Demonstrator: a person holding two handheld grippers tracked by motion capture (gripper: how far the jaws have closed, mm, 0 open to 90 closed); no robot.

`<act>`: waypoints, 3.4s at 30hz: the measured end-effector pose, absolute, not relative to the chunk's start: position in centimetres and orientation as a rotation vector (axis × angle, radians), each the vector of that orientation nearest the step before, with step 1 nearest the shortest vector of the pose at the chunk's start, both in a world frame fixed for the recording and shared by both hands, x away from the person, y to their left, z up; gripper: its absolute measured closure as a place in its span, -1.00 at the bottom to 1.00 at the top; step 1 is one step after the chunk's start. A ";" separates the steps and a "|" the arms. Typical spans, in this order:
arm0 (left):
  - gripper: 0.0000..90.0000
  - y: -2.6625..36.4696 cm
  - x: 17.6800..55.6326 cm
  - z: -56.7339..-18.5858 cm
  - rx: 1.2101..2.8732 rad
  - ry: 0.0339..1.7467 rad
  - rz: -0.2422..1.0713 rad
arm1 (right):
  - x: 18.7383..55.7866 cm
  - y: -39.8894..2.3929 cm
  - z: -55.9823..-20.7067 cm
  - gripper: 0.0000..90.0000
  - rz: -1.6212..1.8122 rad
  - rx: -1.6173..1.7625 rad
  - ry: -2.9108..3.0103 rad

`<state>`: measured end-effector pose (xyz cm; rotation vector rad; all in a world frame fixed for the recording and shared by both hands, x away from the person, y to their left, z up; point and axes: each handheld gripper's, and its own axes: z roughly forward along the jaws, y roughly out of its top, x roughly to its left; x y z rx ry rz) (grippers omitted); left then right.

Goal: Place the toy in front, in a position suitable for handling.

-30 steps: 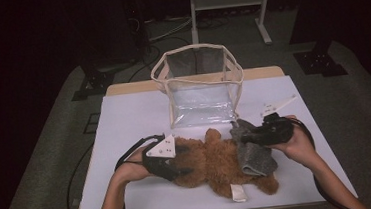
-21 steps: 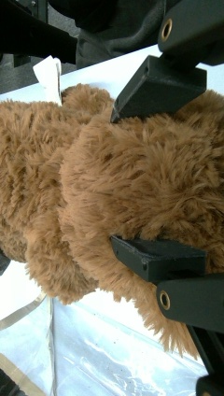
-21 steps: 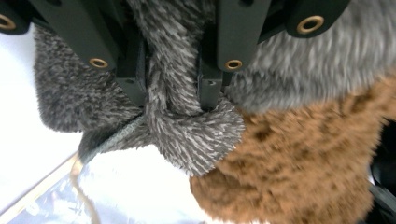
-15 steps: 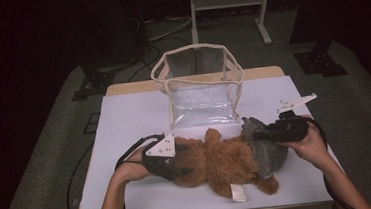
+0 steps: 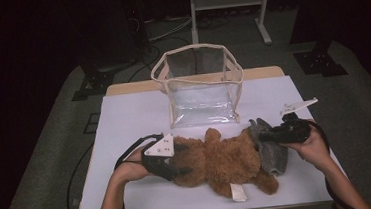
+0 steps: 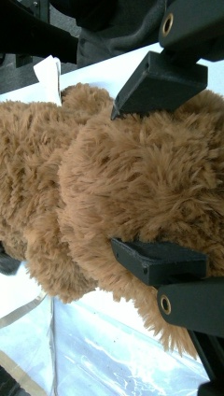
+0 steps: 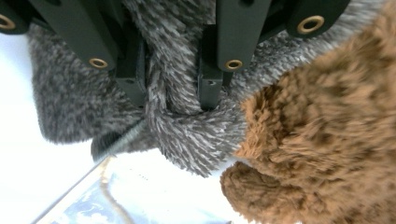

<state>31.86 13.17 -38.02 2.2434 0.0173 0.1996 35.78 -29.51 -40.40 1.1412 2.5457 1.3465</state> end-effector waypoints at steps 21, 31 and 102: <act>-0.35 12.9 32.5 -38.1 2.216 0.109 0.277 | 32.3 -19.2 -36.0 0.51 1.454 0.648 2.671; -0.34 14.9 32.8 -38.1 2.197 0.134 0.213 | 33.8 -23.1 -38.2 0.51 1.456 0.848 2.578; -0.36 13.3 33.6 -40.1 2.185 0.255 0.242 | 28.9 -19.3 -37.1 0.53 1.326 0.696 2.534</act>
